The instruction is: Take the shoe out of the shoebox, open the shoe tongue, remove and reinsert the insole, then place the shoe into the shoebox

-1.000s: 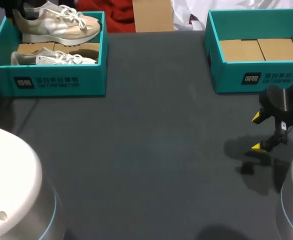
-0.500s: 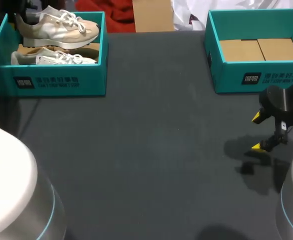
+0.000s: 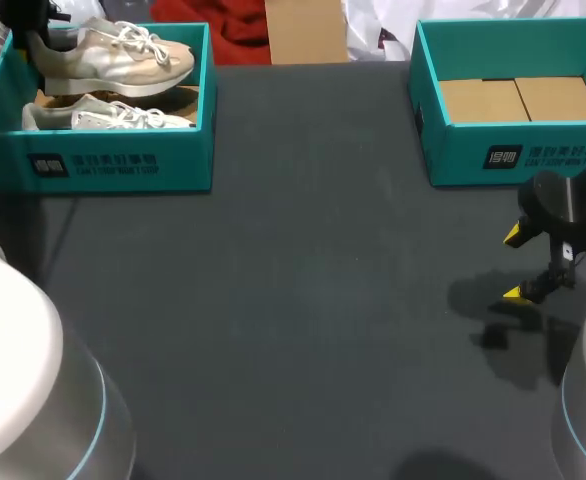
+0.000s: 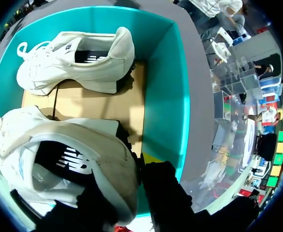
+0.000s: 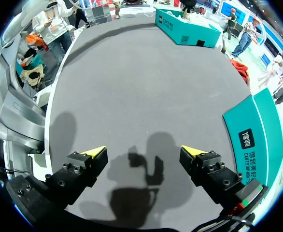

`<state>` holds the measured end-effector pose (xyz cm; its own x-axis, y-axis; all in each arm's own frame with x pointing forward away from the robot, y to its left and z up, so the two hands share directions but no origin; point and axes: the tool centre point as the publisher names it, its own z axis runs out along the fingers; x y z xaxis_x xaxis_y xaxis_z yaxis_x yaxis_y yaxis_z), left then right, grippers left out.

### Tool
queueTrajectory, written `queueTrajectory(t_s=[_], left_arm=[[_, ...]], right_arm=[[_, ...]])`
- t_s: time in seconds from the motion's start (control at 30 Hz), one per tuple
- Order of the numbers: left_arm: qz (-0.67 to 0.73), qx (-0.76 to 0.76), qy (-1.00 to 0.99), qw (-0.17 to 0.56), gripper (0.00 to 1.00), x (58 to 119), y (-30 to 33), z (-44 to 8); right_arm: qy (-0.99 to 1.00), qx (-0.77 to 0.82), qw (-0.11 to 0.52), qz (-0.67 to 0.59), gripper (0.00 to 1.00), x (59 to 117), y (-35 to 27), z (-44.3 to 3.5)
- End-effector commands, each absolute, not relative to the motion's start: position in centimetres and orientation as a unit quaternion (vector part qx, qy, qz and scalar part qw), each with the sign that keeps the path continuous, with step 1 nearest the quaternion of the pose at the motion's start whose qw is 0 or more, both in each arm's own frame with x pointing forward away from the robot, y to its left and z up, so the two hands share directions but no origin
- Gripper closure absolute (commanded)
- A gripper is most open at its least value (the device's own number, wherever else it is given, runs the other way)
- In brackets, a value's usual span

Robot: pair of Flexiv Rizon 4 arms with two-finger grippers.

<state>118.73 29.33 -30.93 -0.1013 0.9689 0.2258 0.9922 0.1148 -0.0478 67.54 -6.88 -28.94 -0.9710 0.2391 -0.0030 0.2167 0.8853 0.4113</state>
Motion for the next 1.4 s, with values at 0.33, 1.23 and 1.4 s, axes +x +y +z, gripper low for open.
queueTrajectory(t_s=[0.33, 1.23, 1.4], left_arm=[[-0.057, -0.667, -0.735, 0.107, 1.0, 119.3, 29.0, -32.1], [-0.048, -0.682, -0.719, 0.123, 1.0, 118.5, 29.0, -35.9], [-0.044, -0.682, -0.72, 0.121, 1.0, 118.6, 29.0, -36.4]], right_arm=[[0.971, 0.117, 0.028, 0.208, 0.0, 67.4, -6.9, -29.0], [0.971, 0.117, 0.028, 0.208, 0.0, 67.4, -6.9, -29.0], [0.971, 0.117, 0.028, 0.208, 0.0, 67.4, -6.9, -29.0]])
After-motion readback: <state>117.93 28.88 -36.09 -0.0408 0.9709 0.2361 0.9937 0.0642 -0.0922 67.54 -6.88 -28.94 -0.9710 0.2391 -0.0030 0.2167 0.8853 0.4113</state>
